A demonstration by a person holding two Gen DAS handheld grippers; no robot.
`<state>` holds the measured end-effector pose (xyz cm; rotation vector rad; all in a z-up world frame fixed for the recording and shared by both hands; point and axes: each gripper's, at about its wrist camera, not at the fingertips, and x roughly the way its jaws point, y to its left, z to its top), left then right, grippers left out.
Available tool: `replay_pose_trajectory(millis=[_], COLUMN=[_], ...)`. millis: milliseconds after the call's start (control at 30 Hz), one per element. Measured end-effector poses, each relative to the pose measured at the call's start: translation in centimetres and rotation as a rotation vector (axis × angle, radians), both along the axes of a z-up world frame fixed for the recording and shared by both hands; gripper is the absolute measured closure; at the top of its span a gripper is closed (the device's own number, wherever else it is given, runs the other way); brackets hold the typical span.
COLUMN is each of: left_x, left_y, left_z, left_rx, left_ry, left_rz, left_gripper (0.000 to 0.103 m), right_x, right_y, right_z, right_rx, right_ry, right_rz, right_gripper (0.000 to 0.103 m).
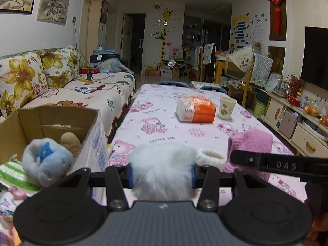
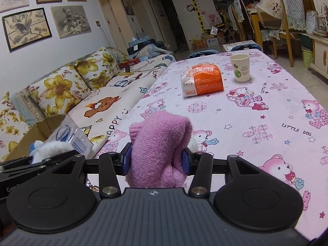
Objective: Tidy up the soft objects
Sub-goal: 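Lift the pompom and pink sock and carry them toward the cardboard box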
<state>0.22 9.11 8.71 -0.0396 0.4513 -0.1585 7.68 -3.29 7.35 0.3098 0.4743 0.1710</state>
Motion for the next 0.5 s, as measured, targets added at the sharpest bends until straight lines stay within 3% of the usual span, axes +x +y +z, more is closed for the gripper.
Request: replay_pose_trajectory(millis=[500], left_x=[-2.6], left_y=[2.1], left_z=[2.9], left_rx=[-0.090], left_ry=[-0.090], left_rz=[0.010], left_gripper=[0.058], right_x=[-2.0], right_y=[0.8], right_z=[1.1], right_rx=[0.011], right_ry=[-0.045], right_rz=[0.022], right_gripper=[0.044])
